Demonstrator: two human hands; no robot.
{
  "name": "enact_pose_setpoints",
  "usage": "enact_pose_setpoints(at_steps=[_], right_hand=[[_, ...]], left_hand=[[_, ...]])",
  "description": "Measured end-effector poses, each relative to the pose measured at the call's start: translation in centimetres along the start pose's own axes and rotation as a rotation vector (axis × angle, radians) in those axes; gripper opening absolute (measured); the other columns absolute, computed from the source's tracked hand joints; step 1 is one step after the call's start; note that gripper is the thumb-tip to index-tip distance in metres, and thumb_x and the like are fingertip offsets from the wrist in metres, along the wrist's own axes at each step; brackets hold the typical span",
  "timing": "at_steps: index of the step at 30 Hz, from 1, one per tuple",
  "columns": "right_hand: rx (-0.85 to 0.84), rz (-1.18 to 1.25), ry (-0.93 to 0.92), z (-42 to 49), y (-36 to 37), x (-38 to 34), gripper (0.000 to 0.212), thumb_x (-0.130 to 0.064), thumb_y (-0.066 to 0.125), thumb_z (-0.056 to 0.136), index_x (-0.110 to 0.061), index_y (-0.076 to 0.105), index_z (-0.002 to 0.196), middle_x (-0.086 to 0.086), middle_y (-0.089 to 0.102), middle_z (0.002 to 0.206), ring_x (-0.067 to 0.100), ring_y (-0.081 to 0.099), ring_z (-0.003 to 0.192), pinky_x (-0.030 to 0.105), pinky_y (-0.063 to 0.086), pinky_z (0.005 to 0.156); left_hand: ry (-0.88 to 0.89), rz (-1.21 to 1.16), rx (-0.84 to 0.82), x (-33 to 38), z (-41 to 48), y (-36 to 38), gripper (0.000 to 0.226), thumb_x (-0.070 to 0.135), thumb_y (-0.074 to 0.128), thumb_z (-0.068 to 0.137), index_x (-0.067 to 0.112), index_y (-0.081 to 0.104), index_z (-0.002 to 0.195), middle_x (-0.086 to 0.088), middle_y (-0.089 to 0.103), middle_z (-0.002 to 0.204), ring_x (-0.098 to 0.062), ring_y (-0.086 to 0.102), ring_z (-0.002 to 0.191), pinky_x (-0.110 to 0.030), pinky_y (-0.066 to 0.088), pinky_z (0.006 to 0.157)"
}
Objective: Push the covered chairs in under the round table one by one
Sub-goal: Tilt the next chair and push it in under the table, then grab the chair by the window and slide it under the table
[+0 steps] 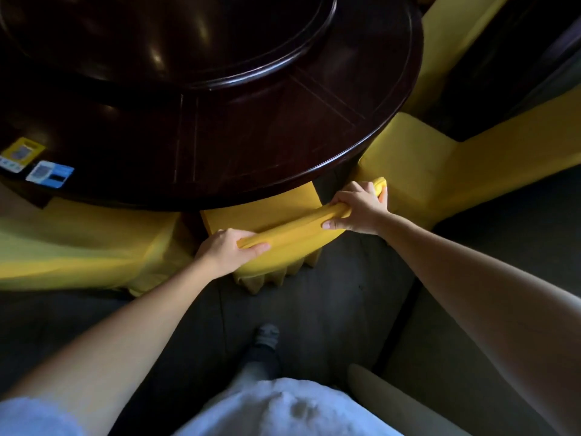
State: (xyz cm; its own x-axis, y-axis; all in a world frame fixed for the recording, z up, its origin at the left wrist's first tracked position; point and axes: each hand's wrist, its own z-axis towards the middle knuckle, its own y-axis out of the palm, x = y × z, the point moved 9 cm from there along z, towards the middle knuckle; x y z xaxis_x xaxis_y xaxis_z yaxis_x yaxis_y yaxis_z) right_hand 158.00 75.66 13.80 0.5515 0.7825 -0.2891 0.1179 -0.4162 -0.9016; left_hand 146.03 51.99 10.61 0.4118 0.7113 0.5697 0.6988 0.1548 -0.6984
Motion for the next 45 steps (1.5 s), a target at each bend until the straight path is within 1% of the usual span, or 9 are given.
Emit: enact_pose_setpoints(at_steps=[10, 13, 17, 19, 21, 23, 28, 34, 45], right_hand=[[0.006, 0.024, 0.007, -0.8, 0.0, -0.1, 0.063, -0.070, 0.064, 0.067, -0.034, 0.058, 0.117, -0.004, 0.041, 0.127, 0.026, 0.017, 0.137, 0.066, -0.006, 0.110], [0.028, 0.032, 0.029, -1.2, 0.2, 0.0, 0.066, -0.071, 0.064, 0.068, -0.033, 0.056, 0.122, -0.003, 0.039, 0.132, 0.026, 0.011, 0.140, 0.063, -0.005, 0.111], [0.103, 0.068, 0.049, -2.0, 0.4, 0.3, 0.068, -0.071, 0.063, 0.069, -0.034, 0.053, 0.125, -0.004, 0.040, 0.137, 0.024, 0.010, 0.143, 0.060, -0.001, 0.114], [0.141, 0.077, 0.065, -2.4, 0.4, 0.2, 0.068, -0.070, 0.064, 0.068, -0.035, 0.054, 0.125, -0.005, 0.041, 0.136, 0.022, 0.012, 0.143, 0.059, 0.001, 0.114], [0.173, 0.081, 0.073, -2.8, 0.3, 0.1, 0.068, -0.069, 0.064, 0.069, -0.034, 0.053, 0.127, -0.007, 0.042, 0.137, 0.019, 0.012, 0.144, 0.060, 0.002, 0.115], [0.202, 0.100, 0.067, -3.2, 0.1, 0.2, 0.066, -0.063, 0.061, 0.077, -0.032, 0.048, 0.134, -0.008, 0.040, 0.142, 0.016, 0.010, 0.145, 0.061, 0.003, 0.115], [0.253, 0.125, 0.101, -5.6, -0.8, 3.4, 0.060, -0.051, 0.050, 0.091, -0.037, 0.028, 0.144, -0.006, 0.015, 0.159, 0.016, 0.000, 0.148, 0.056, -0.001, 0.115], [0.277, 0.134, 0.299, -7.9, -3.1, 14.0, 0.070, -0.053, 0.041, 0.094, -0.032, 0.007, 0.151, -0.005, -0.004, 0.161, 0.016, -0.011, 0.147, 0.055, 0.003, 0.118], [0.364, 0.124, 0.420, -8.2, -13.0, 33.3, 0.069, -0.050, 0.041, 0.095, -0.029, 0.006, 0.152, -0.005, -0.005, 0.161, 0.017, -0.011, 0.147, 0.052, 0.002, 0.119]], left_hand=[[0.004, 0.006, -0.270, 0.2, 0.9, 1.2, 0.129, 0.102, 0.030, 0.036, 0.020, 0.050, 0.134, 0.000, 0.051, 0.139, -0.018, 0.048, 0.126, -0.037, 0.039, 0.105], [-0.028, 0.022, -0.376, -0.1, 1.0, 2.1, 0.102, 0.089, 0.040, 0.063, 0.021, 0.042, 0.139, -0.001, 0.042, 0.145, -0.020, 0.040, 0.132, -0.039, 0.032, 0.110], [0.017, 0.059, -0.449, 0.5, 2.6, 2.6, 0.099, 0.089, 0.033, 0.065, 0.026, 0.039, 0.141, 0.000, 0.040, 0.148, -0.019, 0.038, 0.135, -0.040, 0.030, 0.112], [-0.013, 0.027, -0.420, 2.4, 3.7, 3.0, 0.077, 0.074, 0.028, 0.083, 0.025, 0.038, 0.142, -0.001, 0.038, 0.149, -0.023, 0.035, 0.136, -0.039, 0.027, 0.111], [0.010, -0.045, -0.372, 5.7, 4.8, 3.7, 0.076, 0.073, 0.022, 0.085, 0.025, 0.036, 0.143, -0.002, 0.037, 0.149, -0.024, 0.034, 0.137, -0.039, 0.025, 0.111], [0.164, -0.129, -0.310, 10.4, 5.2, 4.5, 0.085, 0.079, 0.017, 0.078, 0.029, 0.029, 0.145, 0.000, 0.030, 0.153, -0.021, 0.028, 0.140, -0.037, 0.022, 0.113], [0.480, -0.041, -0.196, 19.4, 6.4, 6.7, 0.060, 0.054, 0.022, 0.095, 0.030, 0.012, 0.149, 0.005, 0.007, 0.159, -0.014, 0.008, 0.146, -0.036, 0.011, 0.117], [0.621, 0.207, -0.121, 26.5, 10.0, 10.8, 0.073, 0.060, 0.014, 0.085, 0.028, 0.004, 0.150, 0.005, -0.005, 0.159, -0.013, -0.010, 0.145, -0.041, -0.004, 0.118], [0.708, 0.317, -0.086, 43.8, 16.6, 18.0, 0.075, 0.064, 0.010, 0.084, 0.029, -0.008, 0.148, 0.005, -0.015, 0.158, -0.012, -0.021, 0.143, -0.040, -0.012, 0.116]])
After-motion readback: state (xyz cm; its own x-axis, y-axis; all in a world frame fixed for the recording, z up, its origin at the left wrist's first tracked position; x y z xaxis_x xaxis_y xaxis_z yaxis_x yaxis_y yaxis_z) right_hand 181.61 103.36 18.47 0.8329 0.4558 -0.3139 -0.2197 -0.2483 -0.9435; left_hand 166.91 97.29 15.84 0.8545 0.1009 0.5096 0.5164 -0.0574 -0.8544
